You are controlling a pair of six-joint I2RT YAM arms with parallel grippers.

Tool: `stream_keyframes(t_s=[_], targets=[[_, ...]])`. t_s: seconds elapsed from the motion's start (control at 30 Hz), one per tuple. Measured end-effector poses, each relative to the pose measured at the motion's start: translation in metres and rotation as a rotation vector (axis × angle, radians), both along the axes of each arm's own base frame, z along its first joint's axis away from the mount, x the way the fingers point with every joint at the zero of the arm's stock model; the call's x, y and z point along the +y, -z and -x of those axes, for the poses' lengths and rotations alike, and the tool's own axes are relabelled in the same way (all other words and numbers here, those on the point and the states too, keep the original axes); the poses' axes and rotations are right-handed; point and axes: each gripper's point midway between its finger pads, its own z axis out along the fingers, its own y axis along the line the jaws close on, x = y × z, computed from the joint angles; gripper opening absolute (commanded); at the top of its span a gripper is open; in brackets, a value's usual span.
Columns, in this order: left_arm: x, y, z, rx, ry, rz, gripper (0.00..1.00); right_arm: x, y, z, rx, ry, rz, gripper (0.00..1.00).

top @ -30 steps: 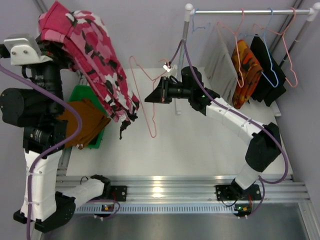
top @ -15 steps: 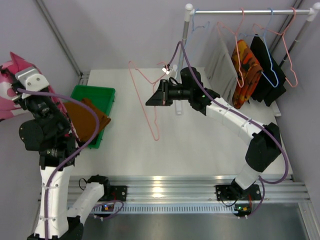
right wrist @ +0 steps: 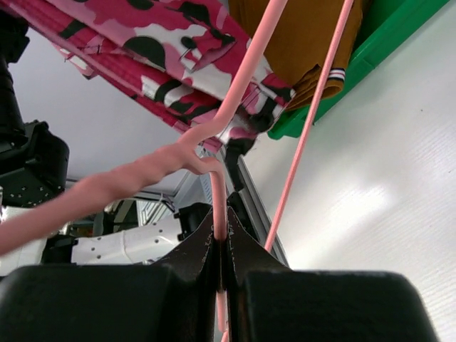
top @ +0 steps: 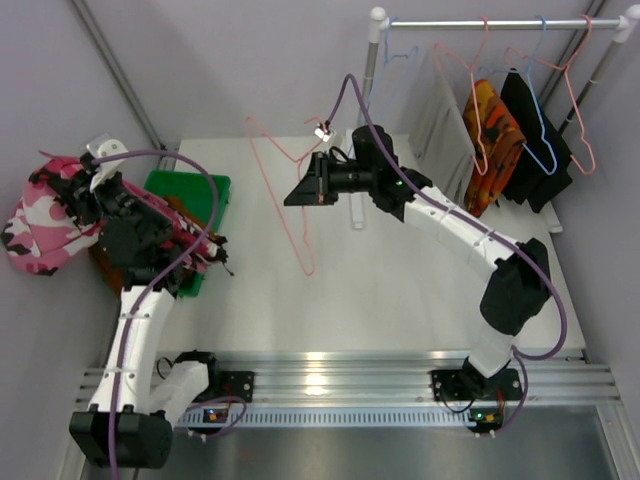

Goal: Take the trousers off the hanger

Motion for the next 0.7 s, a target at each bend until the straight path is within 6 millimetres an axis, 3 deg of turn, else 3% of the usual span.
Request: stream_keyframes(t_s=[0.23, 0.37, 0.53, 0.7], targets=[[0.003, 0.003, -0.013, -0.020, -0.041, 0.001, 0.00, 0.005, 0.005, -0.005, 0.007, -0.014, 0.013, 0.00], [0.003, 0.005, -0.033, -0.013, -0.050, -0.023, 0.00, 0.008, 0.002, -0.006, 0.008, -0.023, 0.010, 0.00], [0.000, 0.031, -0.082, 0.081, -0.050, -0.071, 0.00, 0.006, -0.012, -0.008, -0.005, -0.035, -0.015, 0.00], [-0.001, 0.079, -0.152, 0.223, -0.033, -0.130, 0.00, 0.001, -0.036, -0.015, -0.037, -0.044, -0.057, 0.00]])
